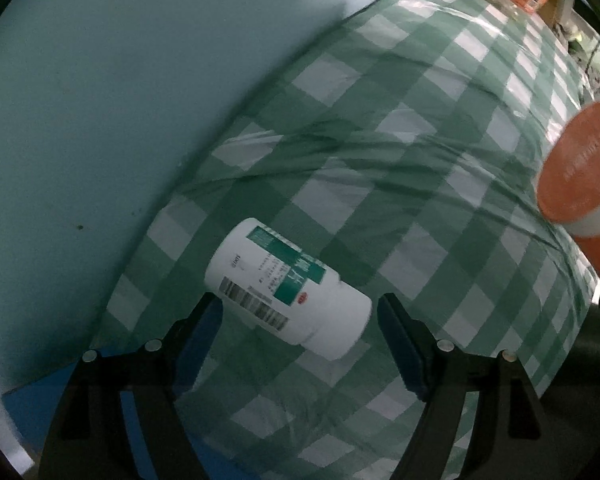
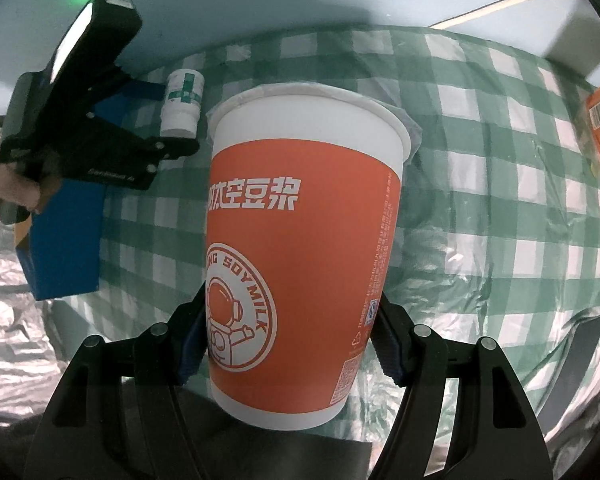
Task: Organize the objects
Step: 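Grasp the orange soymilk cup with the right tool while the left tool grasps the white pill bottle, then carry the orange cup and pill bottle over the cardboard box with both tools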
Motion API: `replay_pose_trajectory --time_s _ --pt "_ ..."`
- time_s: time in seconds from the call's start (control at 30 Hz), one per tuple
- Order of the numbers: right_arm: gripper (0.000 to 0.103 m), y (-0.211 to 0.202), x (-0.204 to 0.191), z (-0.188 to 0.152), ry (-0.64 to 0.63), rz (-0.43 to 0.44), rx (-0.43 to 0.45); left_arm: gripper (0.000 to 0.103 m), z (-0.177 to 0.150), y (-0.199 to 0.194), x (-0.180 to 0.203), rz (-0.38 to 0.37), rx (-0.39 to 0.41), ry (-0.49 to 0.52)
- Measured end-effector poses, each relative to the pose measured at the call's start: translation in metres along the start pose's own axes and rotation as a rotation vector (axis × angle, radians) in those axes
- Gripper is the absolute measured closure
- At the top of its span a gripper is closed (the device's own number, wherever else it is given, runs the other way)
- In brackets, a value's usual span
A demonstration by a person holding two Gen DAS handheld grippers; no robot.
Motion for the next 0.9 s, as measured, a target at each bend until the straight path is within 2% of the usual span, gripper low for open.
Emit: replay_pose_trajectory --time_s 0.03,0.1,0.17,0.3,0.53,0.67,0.9 --pt "0.033 0.001 -0.002 0.0 -0.002 0.0 -0.003 0.024 0.0 0.001 -0.001 -0.009 0.004 -0.01" --pt "0.033 0.004 -0.005 0.001 -0.008 0.001 -0.013 0.037 0.001 0.002 -0.001 -0.037 0.01 -0.04" --pt "0.033 0.006 -0.007 0.001 -0.013 -0.001 -0.02 0.046 0.001 0.003 0.001 -0.062 0.012 -0.059" --pt "0.033 0.008 -0.012 0.004 -0.023 0.005 -0.027 0.065 0.0 0.0 0.006 -0.07 0.042 -0.1" --pt "0.033 0.007 -0.017 0.008 -0.037 0.013 -0.031 0.065 -0.013 0.002 0.019 -0.139 0.044 -0.219" --pt "0.033 0.007 -0.018 0.009 -0.039 0.018 -0.029 0.065 -0.021 0.002 0.028 -0.215 0.037 -0.318" --pt "0.033 0.01 -0.012 0.008 -0.031 0.025 -0.039 0.065 -0.034 0.007 0.06 -0.242 0.008 -0.411"
Point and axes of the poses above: each gripper's, at about its wrist camera, not at the fingertips, and y roughly the way its jaws point, x to its right, z to its top, the point moved 5 cm from there along y, roughly the way its jaws point, and after that the axes turned 4 degrees about y, right-handed, at the moved point
